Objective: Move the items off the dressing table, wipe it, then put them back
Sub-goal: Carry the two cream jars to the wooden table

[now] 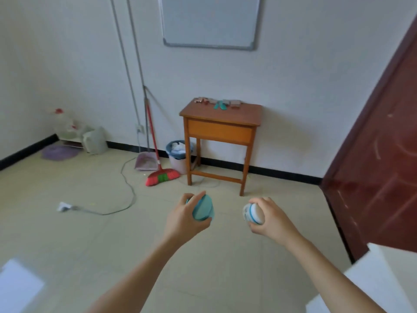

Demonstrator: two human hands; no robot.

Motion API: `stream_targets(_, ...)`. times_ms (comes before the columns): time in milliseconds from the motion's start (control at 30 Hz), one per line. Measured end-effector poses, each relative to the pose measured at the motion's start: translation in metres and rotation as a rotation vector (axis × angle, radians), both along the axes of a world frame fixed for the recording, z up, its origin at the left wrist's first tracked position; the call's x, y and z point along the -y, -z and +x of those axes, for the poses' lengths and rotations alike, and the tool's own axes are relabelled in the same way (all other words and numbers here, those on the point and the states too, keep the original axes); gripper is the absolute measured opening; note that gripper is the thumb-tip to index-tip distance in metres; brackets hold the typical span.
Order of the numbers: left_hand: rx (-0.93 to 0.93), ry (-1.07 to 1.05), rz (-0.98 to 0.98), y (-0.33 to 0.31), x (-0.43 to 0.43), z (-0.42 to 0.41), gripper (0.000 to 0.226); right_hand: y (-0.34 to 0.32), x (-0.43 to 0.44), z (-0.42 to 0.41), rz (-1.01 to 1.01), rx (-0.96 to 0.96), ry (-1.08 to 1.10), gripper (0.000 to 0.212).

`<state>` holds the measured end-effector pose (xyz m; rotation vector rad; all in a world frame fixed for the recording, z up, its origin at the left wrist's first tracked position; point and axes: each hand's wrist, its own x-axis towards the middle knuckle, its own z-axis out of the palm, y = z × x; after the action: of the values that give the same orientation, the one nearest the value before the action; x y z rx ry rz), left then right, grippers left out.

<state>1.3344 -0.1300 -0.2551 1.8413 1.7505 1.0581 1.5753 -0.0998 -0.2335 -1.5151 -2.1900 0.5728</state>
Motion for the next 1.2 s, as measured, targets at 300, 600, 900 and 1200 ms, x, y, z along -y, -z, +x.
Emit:
stream_targets(300, -0.074, -0.088, 0.074, -0.019, -0.051, -0.083, 0.069, -0.03, -0.09, -0.095, 0.047, 0.022, -0.207, 0.049)
stream_targets(600, -0.141, -0.179, 0.087, -0.036, -0.162, -0.131, 0.069, -0.03, -0.229, -0.152, 0.06, -0.035, -0.313, 0.047)
stream_targets(900, 0.056, -0.387, 0.001, -0.005, -0.263, -0.171, 0.069, -0.01, -0.365, -0.206, 0.001, -0.03, -0.414, 0.047)
stream_targets(1200, 0.114, -0.459, -0.02, 0.024, -0.368, -0.236, 0.067, 0.011, -0.464, -0.272, -0.042, 0.05, -0.468, 0.049)
